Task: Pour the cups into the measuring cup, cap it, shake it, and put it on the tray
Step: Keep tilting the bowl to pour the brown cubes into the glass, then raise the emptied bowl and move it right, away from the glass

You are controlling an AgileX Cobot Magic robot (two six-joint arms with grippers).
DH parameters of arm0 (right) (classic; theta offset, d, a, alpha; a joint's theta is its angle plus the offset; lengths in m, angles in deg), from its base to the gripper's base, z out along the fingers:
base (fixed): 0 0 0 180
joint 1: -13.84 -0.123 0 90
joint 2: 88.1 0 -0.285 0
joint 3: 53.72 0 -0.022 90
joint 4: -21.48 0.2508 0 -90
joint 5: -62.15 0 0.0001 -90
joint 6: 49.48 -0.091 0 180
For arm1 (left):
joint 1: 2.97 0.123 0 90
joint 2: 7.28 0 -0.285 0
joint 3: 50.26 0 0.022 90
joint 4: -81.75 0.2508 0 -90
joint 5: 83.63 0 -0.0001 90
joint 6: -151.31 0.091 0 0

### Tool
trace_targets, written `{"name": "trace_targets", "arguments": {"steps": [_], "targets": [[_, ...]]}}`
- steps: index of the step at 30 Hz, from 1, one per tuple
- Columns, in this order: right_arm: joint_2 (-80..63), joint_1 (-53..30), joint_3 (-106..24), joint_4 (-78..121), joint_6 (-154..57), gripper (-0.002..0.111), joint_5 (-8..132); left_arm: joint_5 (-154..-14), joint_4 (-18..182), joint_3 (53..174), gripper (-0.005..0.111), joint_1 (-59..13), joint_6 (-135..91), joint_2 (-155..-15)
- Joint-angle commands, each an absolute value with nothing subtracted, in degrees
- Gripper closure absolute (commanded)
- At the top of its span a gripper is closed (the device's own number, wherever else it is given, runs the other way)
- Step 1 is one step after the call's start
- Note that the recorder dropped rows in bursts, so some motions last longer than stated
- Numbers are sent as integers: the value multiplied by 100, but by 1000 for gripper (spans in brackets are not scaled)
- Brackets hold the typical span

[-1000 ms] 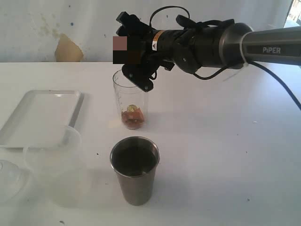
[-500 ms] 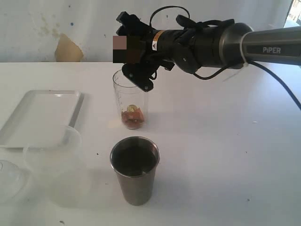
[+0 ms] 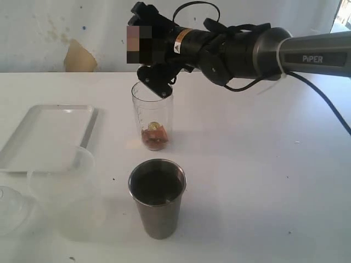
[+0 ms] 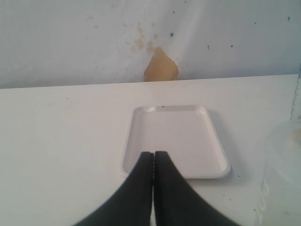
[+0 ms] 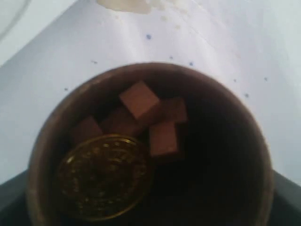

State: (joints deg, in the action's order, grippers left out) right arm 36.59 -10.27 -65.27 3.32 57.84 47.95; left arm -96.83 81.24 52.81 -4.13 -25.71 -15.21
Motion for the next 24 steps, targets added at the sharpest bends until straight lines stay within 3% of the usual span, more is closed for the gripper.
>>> {"name": "trace_targets", "arguments": {"steps": [1,24], "targets": [[3709,-999,-6573,-171,5832,108,4396,-9694,8137,5252,106,-426,-2583,-1506],[3685,-834,-6096,-685,5852,108,3498,-9694,8137,5252,106,-426,-2583,-1506]]}}
